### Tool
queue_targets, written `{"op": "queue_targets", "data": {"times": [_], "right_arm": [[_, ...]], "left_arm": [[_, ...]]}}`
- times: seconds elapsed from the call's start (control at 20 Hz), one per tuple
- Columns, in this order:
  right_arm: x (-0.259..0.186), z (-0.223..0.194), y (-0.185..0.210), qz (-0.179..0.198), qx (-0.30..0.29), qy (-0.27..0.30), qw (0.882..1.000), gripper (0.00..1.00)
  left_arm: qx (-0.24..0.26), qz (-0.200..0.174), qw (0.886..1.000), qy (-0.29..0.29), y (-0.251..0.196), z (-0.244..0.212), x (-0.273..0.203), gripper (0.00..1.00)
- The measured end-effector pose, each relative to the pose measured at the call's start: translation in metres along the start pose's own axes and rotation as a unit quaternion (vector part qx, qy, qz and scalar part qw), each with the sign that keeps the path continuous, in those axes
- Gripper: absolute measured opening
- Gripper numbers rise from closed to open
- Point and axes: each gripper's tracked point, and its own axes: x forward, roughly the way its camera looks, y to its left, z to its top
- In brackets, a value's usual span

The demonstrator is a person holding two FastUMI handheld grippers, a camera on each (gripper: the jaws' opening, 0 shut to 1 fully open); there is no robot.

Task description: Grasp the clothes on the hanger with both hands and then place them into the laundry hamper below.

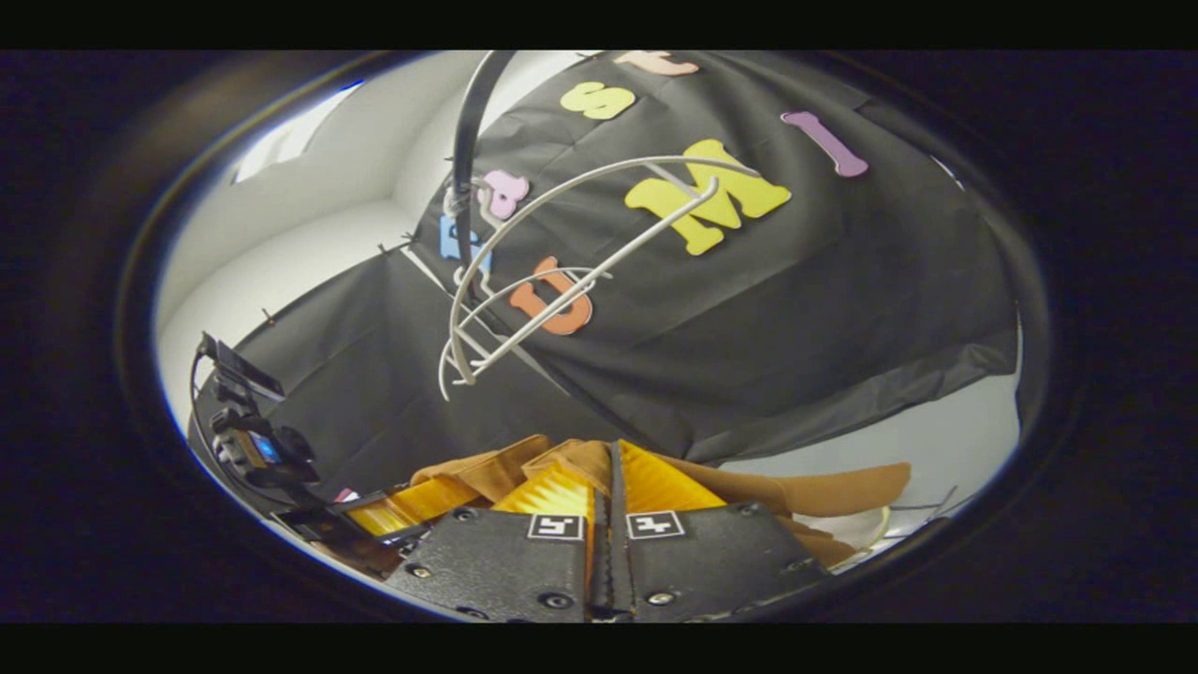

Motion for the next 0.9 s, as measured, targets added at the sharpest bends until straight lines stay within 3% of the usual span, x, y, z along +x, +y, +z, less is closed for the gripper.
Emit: {"op": "queue_targets", "data": {"times": [0.2,0.25,0.3,0.55,0.75,0.9], "right_arm": [[0.01,-0.008,-0.007,-0.018,-0.009,0.004,1.0,0.0],[0.018,-0.013,-0.016,-0.031,-0.014,0.01,0.999,0.04],[0.032,-0.015,-0.031,-0.044,-0.015,0.016,0.999,0.0],[0.071,-0.044,-0.087,-0.101,-0.004,0.049,0.994,0.0],[0.086,-0.086,-0.144,-0.179,-0.027,0.094,0.979,0.04],[0.091,-0.128,-0.189,-0.241,-0.035,0.156,0.957,0.08]], "left_arm": [[0.006,-0.001,1.0,0.01,0.007,-0.011,0.017,0.0],[-0.006,-0.002,1.0,0.023,0.009,-0.02,0.024,0.0],[-0.025,-0.009,0.999,0.037,0.007,-0.03,0.031,0.0],[-0.04,0.006,0.996,0.082,0.031,-0.081,0.073,0.0],[-0.046,0.018,0.989,0.14,0.046,-0.143,0.102,0.01],[-0.042,0.041,0.977,0.205,0.048,-0.189,0.112,0.01]]}}
